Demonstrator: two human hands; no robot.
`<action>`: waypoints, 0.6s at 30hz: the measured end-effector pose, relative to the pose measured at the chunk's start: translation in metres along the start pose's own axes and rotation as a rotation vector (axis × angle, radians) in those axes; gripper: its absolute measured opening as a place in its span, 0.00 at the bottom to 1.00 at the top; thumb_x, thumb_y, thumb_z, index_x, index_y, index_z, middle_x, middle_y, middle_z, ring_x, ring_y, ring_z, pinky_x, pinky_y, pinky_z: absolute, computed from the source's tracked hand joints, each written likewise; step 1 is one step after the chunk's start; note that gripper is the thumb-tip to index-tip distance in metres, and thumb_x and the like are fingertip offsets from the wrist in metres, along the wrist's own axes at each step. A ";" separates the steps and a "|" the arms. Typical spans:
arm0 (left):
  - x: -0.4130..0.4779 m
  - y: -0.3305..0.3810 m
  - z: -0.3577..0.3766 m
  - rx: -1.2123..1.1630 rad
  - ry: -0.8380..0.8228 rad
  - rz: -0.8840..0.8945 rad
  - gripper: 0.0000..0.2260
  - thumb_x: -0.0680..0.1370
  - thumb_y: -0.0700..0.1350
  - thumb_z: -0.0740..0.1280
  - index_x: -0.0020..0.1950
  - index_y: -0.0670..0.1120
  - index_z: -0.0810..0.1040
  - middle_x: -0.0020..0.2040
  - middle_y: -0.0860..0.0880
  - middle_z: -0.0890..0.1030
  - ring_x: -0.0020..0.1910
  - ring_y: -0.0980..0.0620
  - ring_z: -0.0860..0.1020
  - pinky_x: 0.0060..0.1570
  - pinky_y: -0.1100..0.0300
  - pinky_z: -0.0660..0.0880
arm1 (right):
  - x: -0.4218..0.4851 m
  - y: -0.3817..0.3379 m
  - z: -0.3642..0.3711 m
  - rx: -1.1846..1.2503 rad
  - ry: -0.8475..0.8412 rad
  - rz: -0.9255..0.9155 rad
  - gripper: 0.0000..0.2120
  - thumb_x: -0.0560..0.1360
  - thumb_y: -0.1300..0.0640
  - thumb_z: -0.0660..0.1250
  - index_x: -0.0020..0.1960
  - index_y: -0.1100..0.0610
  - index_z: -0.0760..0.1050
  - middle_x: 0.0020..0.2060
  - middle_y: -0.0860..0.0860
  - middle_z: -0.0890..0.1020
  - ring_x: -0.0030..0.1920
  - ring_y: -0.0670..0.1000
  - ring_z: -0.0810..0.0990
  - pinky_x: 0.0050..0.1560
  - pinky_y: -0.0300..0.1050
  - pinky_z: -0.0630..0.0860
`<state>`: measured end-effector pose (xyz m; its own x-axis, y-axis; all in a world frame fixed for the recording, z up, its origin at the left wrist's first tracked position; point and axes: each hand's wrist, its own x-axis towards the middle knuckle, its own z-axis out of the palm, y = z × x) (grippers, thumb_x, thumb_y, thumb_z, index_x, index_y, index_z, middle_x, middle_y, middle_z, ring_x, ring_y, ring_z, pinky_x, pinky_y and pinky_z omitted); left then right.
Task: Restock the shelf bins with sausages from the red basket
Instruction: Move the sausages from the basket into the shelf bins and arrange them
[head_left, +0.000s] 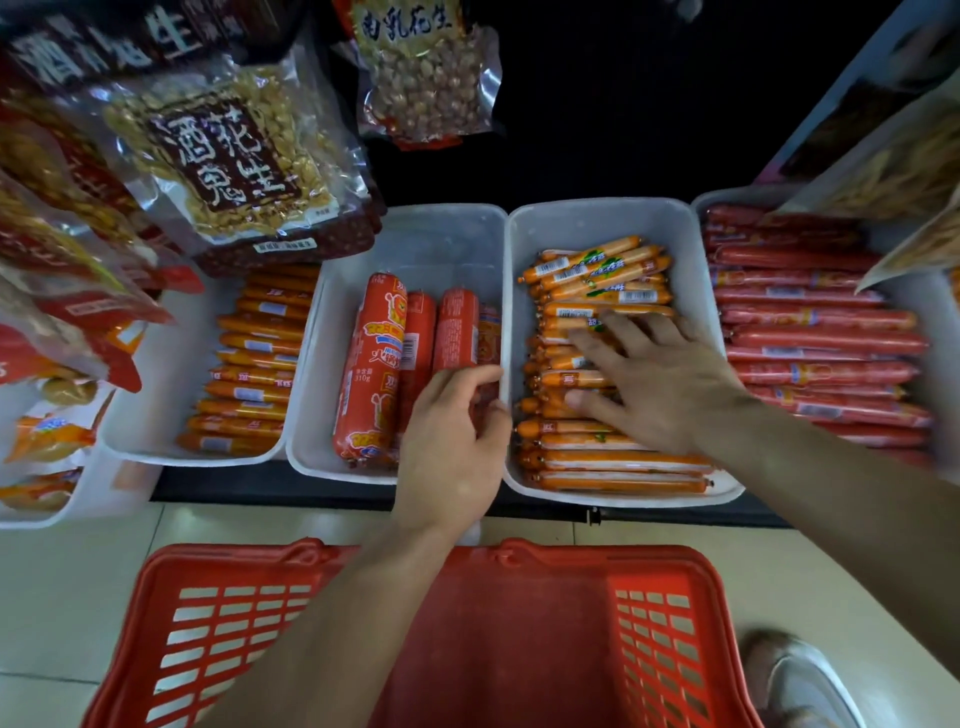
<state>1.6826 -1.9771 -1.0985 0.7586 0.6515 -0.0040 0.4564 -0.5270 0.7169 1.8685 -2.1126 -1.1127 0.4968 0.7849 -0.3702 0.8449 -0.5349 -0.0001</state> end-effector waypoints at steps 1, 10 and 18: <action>0.001 0.007 0.002 -0.005 -0.020 0.008 0.14 0.79 0.44 0.66 0.65 0.51 0.78 0.59 0.54 0.77 0.56 0.56 0.77 0.58 0.58 0.76 | 0.002 -0.003 -0.001 -0.010 -0.012 0.029 0.39 0.74 0.25 0.35 0.80 0.41 0.38 0.81 0.51 0.48 0.78 0.59 0.51 0.76 0.61 0.50; 0.014 0.030 0.021 0.093 -0.052 0.025 0.17 0.80 0.42 0.63 0.70 0.49 0.75 0.67 0.51 0.77 0.67 0.52 0.73 0.68 0.59 0.68 | 0.003 0.008 -0.009 0.074 0.033 -0.135 0.41 0.74 0.25 0.38 0.81 0.44 0.37 0.81 0.49 0.47 0.80 0.54 0.45 0.78 0.57 0.42; 0.015 0.032 0.020 -0.068 0.010 -0.118 0.16 0.81 0.41 0.64 0.67 0.49 0.78 0.55 0.45 0.84 0.55 0.42 0.81 0.57 0.47 0.78 | 0.029 0.027 -0.008 -0.209 0.068 -0.137 0.43 0.70 0.23 0.30 0.80 0.44 0.35 0.81 0.52 0.52 0.79 0.59 0.50 0.76 0.63 0.46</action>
<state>1.7172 -1.9950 -1.0895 0.6968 0.7124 -0.0838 0.5090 -0.4087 0.7575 1.9068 -2.1017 -1.1163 0.3807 0.8688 -0.3167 0.9245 -0.3511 0.1483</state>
